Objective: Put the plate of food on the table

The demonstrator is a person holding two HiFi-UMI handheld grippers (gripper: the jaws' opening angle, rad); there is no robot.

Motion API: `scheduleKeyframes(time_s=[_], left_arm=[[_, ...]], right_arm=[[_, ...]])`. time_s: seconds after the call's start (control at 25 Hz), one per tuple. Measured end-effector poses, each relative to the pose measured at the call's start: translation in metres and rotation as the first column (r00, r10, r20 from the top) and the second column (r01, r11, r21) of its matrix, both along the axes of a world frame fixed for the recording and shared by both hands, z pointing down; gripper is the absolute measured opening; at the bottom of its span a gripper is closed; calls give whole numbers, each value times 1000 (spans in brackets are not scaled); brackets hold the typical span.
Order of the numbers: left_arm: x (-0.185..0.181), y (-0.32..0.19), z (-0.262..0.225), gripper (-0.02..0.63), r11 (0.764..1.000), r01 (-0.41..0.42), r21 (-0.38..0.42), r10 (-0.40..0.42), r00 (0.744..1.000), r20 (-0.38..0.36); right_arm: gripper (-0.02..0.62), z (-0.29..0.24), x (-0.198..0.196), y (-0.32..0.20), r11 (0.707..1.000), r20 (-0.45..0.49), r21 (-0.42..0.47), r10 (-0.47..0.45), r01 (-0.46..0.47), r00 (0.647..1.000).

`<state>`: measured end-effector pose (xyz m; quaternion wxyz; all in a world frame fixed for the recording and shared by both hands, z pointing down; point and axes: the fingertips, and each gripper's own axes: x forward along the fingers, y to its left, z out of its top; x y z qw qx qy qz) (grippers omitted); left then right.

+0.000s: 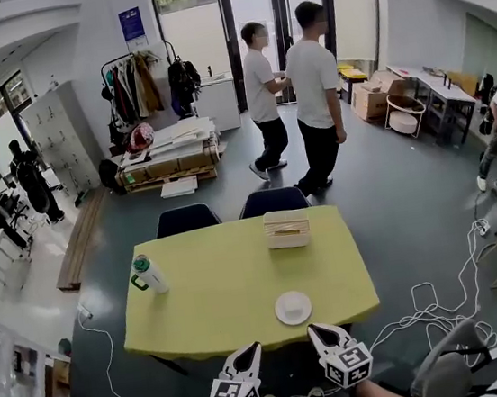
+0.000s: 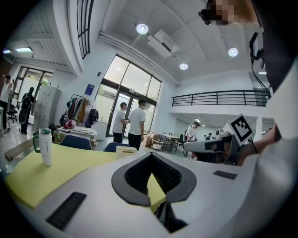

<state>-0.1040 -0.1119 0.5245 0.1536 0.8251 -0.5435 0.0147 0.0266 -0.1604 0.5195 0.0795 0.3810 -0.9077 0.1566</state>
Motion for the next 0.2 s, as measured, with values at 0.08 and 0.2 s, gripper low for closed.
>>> scheduleKeyframes(time_s=[0.08,0.2], left_arm=[[1,-2,2,8,1000,-3,-3,3,1000,-5],[4,-5,4,8,1000,-6,-2,6,1000,-13]], right_arm=[[11,3,1,-1,1000,-3,-4,2,-2,1000],[11,7,3,-5,1000,-6,-9,5,-5,1000]])
